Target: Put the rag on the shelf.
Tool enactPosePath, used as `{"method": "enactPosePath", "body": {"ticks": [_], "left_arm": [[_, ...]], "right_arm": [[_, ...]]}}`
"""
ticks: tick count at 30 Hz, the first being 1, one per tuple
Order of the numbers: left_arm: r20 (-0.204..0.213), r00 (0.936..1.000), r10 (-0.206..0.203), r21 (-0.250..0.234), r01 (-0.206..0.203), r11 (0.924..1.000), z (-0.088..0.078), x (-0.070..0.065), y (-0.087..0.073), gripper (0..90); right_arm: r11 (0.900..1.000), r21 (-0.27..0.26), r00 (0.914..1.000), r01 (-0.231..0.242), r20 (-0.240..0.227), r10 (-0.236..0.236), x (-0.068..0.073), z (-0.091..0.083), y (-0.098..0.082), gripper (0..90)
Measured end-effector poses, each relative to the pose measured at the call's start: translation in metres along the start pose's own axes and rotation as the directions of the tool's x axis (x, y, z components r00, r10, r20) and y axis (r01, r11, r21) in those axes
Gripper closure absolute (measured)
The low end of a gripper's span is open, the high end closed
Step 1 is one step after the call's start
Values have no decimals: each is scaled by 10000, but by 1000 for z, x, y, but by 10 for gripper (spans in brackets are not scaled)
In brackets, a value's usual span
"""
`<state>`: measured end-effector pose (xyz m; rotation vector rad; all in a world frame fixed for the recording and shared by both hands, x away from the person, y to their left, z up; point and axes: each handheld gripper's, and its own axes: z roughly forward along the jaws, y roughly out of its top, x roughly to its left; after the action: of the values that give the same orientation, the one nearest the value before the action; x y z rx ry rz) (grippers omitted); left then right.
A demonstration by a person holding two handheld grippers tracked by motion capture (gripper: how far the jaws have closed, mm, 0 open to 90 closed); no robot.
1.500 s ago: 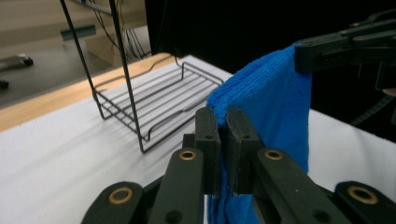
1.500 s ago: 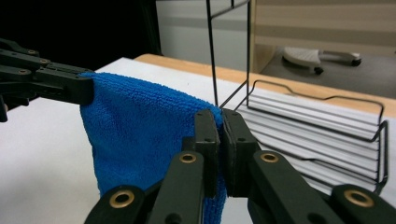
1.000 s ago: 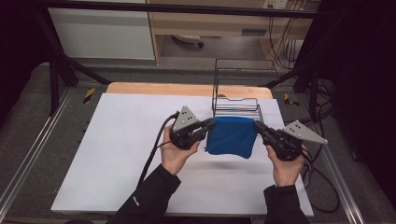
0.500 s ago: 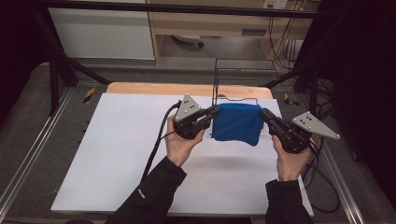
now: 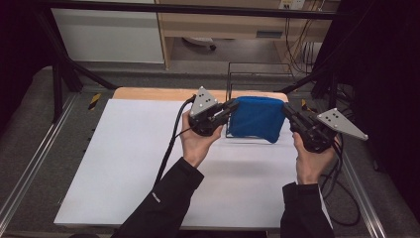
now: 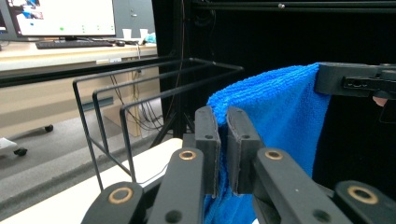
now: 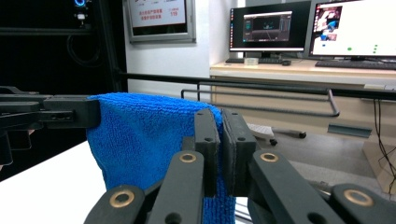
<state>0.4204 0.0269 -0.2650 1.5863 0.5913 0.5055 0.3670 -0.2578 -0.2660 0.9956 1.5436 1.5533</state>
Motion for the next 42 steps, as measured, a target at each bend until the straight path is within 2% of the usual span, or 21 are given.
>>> {"method": "enactPosePath", "body": {"ticks": [21, 42], "left_arm": [[-211, 9997, 119, -797, -135, 9967, 20, 5, 43, 841], [-304, 9995, -4, -1250, -34, 9921, 36, 15, 79, 841]], "right_arm": [[9967, -753, 9991, 295, 338, -270, -13, 11, 44, 864], [9929, -1023, 9969, 601, 561, -546, -27, 31, 84, 864]]}}
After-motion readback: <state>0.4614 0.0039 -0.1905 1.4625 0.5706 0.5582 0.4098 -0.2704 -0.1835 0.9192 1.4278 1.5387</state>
